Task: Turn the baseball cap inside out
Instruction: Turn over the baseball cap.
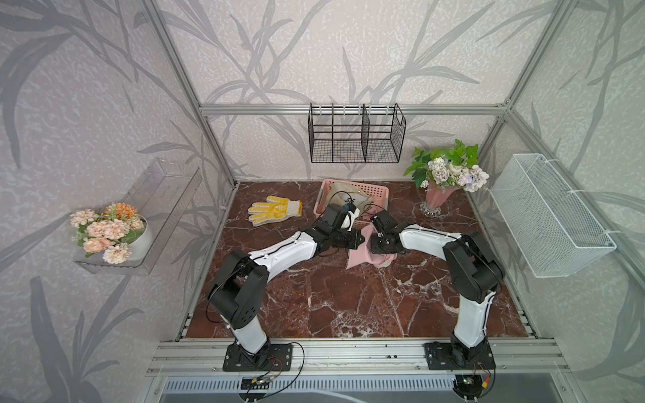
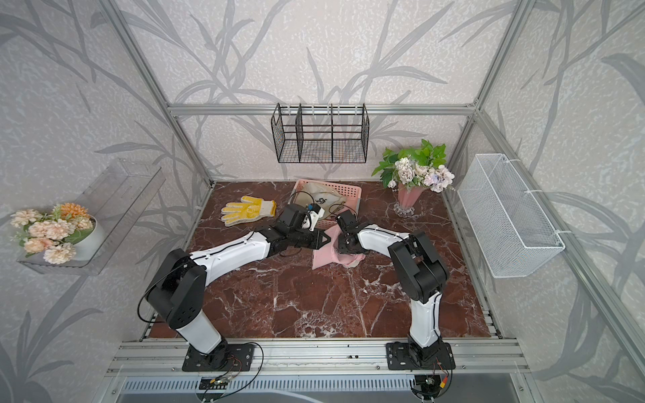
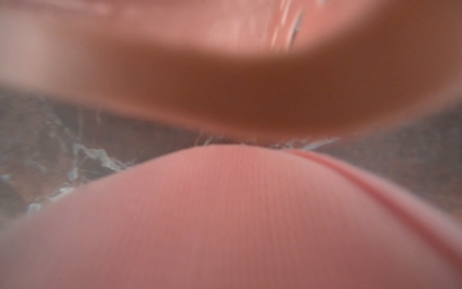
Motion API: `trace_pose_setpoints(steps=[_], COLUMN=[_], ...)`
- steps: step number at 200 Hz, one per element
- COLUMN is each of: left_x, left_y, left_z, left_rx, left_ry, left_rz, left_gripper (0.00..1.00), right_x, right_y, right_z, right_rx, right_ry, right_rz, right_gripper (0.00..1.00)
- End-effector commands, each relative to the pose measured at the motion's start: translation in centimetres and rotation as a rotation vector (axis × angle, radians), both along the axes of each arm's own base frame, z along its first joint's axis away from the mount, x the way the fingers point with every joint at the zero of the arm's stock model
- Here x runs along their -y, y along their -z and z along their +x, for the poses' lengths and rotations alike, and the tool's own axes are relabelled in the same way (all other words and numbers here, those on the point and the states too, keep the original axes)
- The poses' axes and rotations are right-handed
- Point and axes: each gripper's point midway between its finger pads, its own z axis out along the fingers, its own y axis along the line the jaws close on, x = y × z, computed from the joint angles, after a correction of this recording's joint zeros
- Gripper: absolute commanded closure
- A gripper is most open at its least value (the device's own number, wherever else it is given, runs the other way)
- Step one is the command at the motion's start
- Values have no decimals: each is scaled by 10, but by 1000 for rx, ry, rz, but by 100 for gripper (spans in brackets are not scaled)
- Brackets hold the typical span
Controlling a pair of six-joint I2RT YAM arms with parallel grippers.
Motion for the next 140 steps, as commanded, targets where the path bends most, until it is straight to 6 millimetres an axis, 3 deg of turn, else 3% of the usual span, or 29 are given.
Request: trace_pose_setpoints(steps=[1, 64, 108, 140], left_x=[-45, -57, -68, -83], left_y=[65, 48, 40, 37], left_z=[-8, 7, 17, 18], left_rx=[-112, -88, -83, -85], left_ry=[-87, -143, -198, -238], left_rz=[220, 194, 185, 189], left_gripper=[100, 100, 100, 100], right_x=[-20, -36, -43, -30], right_y=[4, -93, -141, -167], right_z=[-31, -48, -70, -74], right_rx=[-83, -1, 25, 90], right_ry=[-100, -255, -405, -420], right_rz=[167, 699, 863, 905], right_gripper=[100, 100, 100, 100])
